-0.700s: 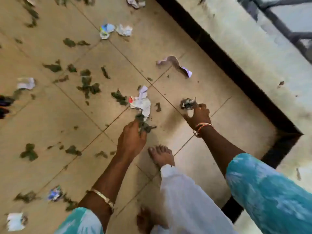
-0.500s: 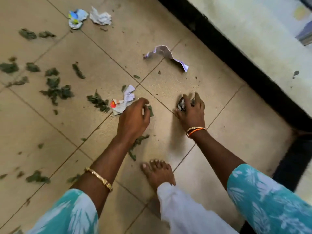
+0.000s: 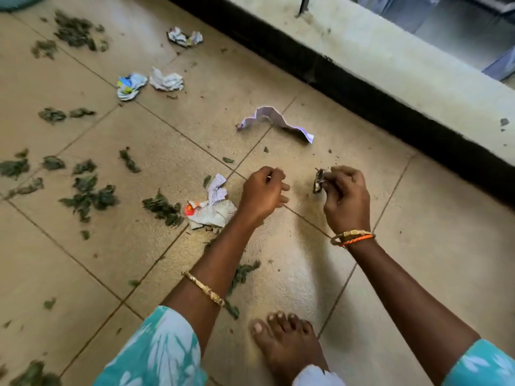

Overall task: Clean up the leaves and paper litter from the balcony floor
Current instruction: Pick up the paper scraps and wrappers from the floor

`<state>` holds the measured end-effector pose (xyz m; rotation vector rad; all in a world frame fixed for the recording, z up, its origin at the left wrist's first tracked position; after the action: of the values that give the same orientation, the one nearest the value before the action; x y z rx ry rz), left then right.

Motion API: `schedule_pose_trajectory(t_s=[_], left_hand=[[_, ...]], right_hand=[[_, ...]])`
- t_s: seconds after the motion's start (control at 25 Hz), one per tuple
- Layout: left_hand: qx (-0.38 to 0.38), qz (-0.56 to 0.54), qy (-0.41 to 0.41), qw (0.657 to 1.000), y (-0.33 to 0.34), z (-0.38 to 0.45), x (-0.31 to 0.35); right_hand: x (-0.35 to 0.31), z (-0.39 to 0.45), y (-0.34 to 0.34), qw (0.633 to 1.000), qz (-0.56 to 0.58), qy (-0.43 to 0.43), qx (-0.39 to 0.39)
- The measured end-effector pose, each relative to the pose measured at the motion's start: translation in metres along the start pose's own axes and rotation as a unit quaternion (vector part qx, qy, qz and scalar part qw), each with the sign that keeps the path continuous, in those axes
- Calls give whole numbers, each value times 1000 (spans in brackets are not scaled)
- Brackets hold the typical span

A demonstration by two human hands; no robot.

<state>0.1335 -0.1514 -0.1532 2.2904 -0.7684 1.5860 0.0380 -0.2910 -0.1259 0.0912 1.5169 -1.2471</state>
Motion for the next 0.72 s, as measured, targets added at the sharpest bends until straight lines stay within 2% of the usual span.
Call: schedule_pose_trajectory(t_s=[0.08, 0.2, 0.32, 0.44, 0.56, 0.64, 0.72], left_hand=[[-35, -83, -77, 993, 6, -3, 11], [-38, -155, -121, 980, 10, -11, 18], [21, -119, -107, 987, -3, -13, 17], [125, -77, -112, 983, -45, -8, 18], [207, -46, -131, 968, -78, -9, 19], [230, -36, -130, 964, -84, -11, 19], [255, -25, -128, 958, -89, -12, 18]], right_hand=[[-21, 2, 3, 996, 57, 33, -56], [-47, -10, 23, 978, 129, 74, -146], [-58, -7, 40, 983, 54, 29, -171], [-63, 30, 50, 981, 62, 40, -177], [-61, 81, 73, 984, -77, -13, -159], [-51, 102, 98, 960, -216, -41, -174], [-40, 110, 115, 934, -307, -64, -169]])
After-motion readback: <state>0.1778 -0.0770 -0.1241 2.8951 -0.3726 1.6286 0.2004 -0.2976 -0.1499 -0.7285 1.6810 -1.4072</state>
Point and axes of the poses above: each hand's wrist, its own z-axis towards the middle knuckle, its own y-axis out of the palm, x = y × z, the point moved 5 cm from there along z, towards the middle knuckle, and after that the axes turned 7 degrees about y, right-handed, at the moved point
